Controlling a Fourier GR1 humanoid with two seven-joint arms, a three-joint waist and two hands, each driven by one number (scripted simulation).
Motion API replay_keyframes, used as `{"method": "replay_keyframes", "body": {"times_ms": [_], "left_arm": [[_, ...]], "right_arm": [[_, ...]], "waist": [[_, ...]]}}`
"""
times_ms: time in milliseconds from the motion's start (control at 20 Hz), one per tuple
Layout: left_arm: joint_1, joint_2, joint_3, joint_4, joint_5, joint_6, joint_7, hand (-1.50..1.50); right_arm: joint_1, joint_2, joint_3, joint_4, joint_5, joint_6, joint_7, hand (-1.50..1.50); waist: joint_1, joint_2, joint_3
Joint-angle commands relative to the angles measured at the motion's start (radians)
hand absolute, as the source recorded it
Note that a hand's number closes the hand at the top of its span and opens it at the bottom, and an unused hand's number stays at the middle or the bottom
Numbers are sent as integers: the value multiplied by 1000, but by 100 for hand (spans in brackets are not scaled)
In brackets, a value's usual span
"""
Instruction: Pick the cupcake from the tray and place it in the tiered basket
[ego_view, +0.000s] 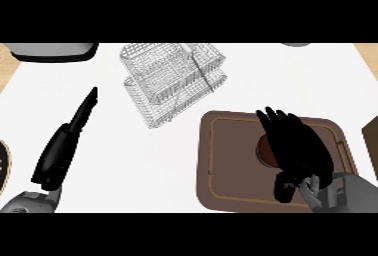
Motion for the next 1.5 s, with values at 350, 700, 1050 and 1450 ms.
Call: {"method": "replay_keyframes", "body": {"times_ms": [350, 700, 1050, 1450], "left_arm": [[10, -8, 51, -21, -8, -57, 4, 0], [53, -71, 56, -25, -56, -52, -20, 0], [12, -114, 67, 44, -102, -83, -56, 0], [33, -133, 96, -16, -128, -100, -28, 0]], "right_arm": [[112, 90, -59, 99, 137, 12, 17, -150], [169, 152, -129, 135, 235, 23, -71, -150], [141, 243, -193, 306, 336, 18, -200, -150], [279, 233, -273, 171, 301, 41, -333, 150]], "waist": [[8, 2, 0], [6, 2, 0], [8, 4, 0], [2, 1, 1]]}}
